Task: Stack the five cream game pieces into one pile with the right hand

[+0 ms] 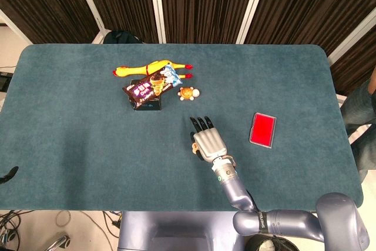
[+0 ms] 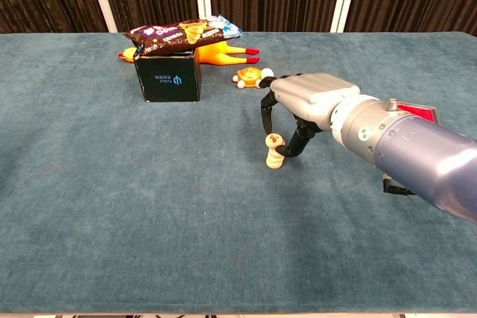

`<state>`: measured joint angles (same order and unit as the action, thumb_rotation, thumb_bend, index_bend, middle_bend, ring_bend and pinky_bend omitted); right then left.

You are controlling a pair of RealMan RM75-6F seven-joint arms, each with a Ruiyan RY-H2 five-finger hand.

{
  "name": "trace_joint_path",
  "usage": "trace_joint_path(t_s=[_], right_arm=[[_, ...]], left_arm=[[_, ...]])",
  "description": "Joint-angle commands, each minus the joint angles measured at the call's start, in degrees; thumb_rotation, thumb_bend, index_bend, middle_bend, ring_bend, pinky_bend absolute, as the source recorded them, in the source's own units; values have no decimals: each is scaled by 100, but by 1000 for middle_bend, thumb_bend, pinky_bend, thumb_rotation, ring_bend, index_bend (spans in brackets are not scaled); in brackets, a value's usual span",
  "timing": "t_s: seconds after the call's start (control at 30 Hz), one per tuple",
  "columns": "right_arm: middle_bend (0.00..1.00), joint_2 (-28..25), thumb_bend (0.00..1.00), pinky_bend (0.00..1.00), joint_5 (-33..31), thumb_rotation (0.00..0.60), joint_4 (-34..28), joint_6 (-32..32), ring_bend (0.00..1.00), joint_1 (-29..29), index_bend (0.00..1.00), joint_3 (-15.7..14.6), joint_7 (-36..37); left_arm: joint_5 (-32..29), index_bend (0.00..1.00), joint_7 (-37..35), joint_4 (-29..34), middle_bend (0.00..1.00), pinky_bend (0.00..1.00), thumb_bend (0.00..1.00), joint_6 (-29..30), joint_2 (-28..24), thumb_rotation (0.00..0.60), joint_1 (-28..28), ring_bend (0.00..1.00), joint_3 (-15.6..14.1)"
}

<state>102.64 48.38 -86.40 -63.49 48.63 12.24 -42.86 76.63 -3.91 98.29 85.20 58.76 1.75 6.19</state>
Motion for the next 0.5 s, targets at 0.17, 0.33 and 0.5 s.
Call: trace_joint_path(t_s=[0.17, 0.33, 0.5], right_arm=[[0, 26, 379, 0, -32, 600, 61, -20, 0, 0, 469, 18, -6], [0, -20, 379, 0, -4, 600, -16, -44, 0, -16, 469, 15, 2], [0, -163, 379, 0, 33, 600, -258, -110, 0, -64, 469, -48, -71]], left_arm=[[-5, 152, -2, -3, 0, 72, 168, -2, 0, 600, 1, 0, 2], [-12, 152, 1, -7, 0, 72, 168, -9, 1, 600, 2, 0, 2], [-11, 152, 7, -11, 0, 71, 168, -1, 2, 600, 1, 0, 3]])
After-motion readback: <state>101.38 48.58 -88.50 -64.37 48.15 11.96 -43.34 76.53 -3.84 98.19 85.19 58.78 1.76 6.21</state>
